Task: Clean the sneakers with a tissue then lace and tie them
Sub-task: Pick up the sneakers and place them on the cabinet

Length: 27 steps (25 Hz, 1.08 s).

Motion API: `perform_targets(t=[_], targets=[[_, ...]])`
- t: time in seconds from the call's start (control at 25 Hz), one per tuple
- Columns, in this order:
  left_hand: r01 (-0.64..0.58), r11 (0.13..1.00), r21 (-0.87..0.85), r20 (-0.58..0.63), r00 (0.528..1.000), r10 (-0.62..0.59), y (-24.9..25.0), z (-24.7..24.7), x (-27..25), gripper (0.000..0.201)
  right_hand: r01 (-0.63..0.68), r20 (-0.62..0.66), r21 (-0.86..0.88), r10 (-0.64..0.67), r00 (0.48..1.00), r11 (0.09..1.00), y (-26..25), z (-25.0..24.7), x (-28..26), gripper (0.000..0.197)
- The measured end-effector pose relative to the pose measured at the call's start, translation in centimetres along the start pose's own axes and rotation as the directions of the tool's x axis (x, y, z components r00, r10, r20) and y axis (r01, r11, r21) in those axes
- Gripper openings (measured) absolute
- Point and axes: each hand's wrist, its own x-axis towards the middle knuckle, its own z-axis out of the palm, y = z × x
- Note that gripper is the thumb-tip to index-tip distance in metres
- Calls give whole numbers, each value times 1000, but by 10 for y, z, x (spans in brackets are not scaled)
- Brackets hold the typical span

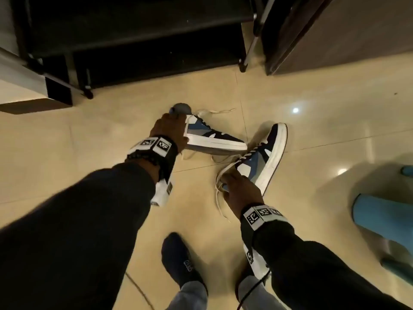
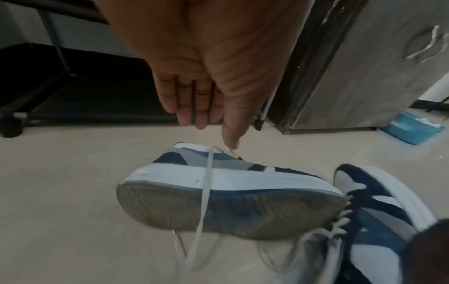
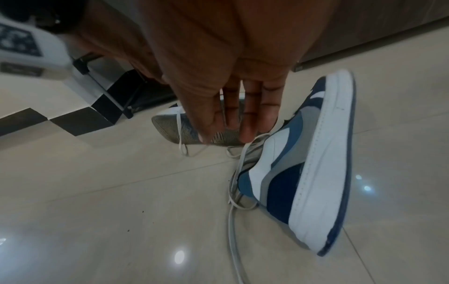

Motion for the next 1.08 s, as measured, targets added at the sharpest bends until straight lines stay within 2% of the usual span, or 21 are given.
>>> perform_targets(t=[0.12,0.32,0.4,0.48,0.56,0.64,0.68,0.76,0.84,0.88,0.92,0.96,1.08], targets=[[-30,1000,-6,23,999,30,-16,16,39,86,-35,34,-85,38,999,996,8,21,24,33],[-136,990,46,66,989,133,-30,35,54,118,-41,63,-302,63,996,953,14,46,32,45],[-82,995,59,117,990,75,-30,33,49,123,-75,41,-380,97,994,922,14,52,32,48],[30,999,42,160,986,-37,-25,36,29,122,-145,-132,-344,105,986,928,12,50,30,35],[113,994,11,103,988,-114,-15,47,-2,117,-182,-317,-209,110,942,961,13,44,23,21],[178,979,-99,-4,984,-179,3,61,-33,101,-155,-419,-72,111,901,985,13,36,16,31],[211,959,-191,-50,973,-224,13,67,-44,92,-148,-419,-19,127,899,989,12,31,13,37],[256,880,-399,-65,950,-306,33,82,-62,80,-139,-367,14,134,921,990,14,32,8,47],[283,784,-552,27,946,-322,52,100,-76,72,-144,-296,-63,120,948,988,22,39,4,48],[281,756,-591,107,956,-272,60,110,-82,68,-170,-265,-95,140,954,981,26,41,2,43],[256,777,-575,173,966,-191,68,119,-88,64,-198,-267,-113,162,950,974,27,41,0,37],[209,834,-511,205,972,-118,72,126,-92,59,-216,-289,-109,177,941,970,27,40,-2,31],[67,984,-163,142,989,-44,75,130,-95,48,-149,-391,-78,108,914,986,23,43,-2,22]])
